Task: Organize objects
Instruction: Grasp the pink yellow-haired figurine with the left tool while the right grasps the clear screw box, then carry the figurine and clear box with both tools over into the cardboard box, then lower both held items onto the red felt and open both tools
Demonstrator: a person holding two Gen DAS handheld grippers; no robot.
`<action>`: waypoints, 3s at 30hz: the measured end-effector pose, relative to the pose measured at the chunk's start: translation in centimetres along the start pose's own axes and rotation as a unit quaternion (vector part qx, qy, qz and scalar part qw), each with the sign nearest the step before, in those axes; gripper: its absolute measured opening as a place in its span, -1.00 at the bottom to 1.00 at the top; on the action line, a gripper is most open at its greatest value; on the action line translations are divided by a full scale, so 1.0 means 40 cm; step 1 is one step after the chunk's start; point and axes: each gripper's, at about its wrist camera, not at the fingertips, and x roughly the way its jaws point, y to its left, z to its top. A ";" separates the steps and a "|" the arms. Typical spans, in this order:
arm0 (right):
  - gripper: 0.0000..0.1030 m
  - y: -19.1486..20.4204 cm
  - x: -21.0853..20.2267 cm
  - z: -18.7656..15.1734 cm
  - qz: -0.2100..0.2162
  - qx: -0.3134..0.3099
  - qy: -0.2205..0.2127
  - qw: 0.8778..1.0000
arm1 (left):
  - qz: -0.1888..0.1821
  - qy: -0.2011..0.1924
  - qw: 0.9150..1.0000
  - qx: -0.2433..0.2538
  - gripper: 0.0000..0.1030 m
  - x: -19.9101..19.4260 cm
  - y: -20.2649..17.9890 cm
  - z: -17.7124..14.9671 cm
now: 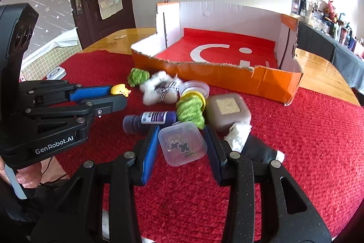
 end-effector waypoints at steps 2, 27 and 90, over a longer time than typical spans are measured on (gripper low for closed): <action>-0.26 -0.007 0.001 0.009 -0.001 0.002 0.000 1.000 | 0.000 -0.004 1.000 0.001 -0.59 0.000 0.000 0.009; -0.26 -0.070 0.043 0.124 -0.008 -0.002 -0.001 1.000 | 0.001 -0.026 0.999 0.018 -0.59 0.044 0.014 0.154; -0.26 -0.268 0.371 0.357 -0.018 0.031 0.104 0.994 | -0.018 0.122 0.992 -0.033 -0.59 0.421 0.100 0.334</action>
